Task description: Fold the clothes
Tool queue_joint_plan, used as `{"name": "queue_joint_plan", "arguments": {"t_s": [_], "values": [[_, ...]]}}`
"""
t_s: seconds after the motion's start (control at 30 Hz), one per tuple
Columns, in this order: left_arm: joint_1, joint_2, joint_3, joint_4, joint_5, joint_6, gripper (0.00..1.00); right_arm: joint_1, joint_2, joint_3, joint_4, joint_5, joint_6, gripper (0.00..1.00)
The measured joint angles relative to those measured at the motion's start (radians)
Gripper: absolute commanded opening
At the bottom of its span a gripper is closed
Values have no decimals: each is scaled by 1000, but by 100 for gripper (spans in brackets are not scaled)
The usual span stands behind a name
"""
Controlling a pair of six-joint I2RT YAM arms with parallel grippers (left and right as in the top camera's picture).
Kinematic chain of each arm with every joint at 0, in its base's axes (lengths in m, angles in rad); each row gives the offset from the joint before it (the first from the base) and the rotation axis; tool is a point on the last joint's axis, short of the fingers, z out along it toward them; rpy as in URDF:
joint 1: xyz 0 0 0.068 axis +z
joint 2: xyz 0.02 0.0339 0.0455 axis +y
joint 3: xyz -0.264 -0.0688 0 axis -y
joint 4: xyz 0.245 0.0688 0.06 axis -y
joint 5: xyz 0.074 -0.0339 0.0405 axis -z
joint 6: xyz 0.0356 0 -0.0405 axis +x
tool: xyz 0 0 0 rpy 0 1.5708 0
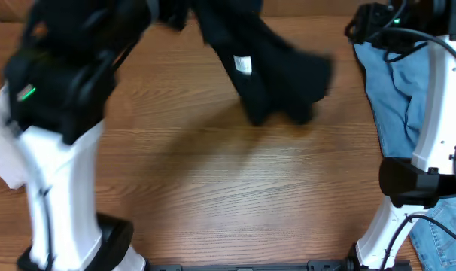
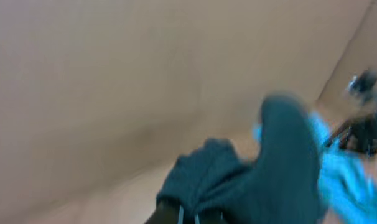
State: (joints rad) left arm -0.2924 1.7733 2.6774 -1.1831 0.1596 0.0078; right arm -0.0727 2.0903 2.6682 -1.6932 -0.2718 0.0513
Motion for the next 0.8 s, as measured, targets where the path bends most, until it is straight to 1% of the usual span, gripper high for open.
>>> {"name": "queue_joint_plan", "arguments": {"t_s": [0.07,0.13,0.23,0.43,0.53,0.67,0.8], "values": [[25,-41,11,-150,-12,0,4,-11,0,0,-2,3,0,61],[43,-72,20,-350,-26,-1,4,-11,0,0,-2,7,0,61],[44,-48,11,-497,-33,-1,4,-8,0,0,-3,6,0,62],[44,109,-56,-508,-68,-5,4,-8,0,0,-2,-2,0,62],[45,169,-70,-508,-82,-5,4,-5,0,0,-3,-16,-2,69],[45,183,-74,-508,-87,-5,4,14,0,-28,-2,-26,-2,72],[45,175,-74,-508,-124,-34,5,76,0,-148,2,-32,-8,75]]}}
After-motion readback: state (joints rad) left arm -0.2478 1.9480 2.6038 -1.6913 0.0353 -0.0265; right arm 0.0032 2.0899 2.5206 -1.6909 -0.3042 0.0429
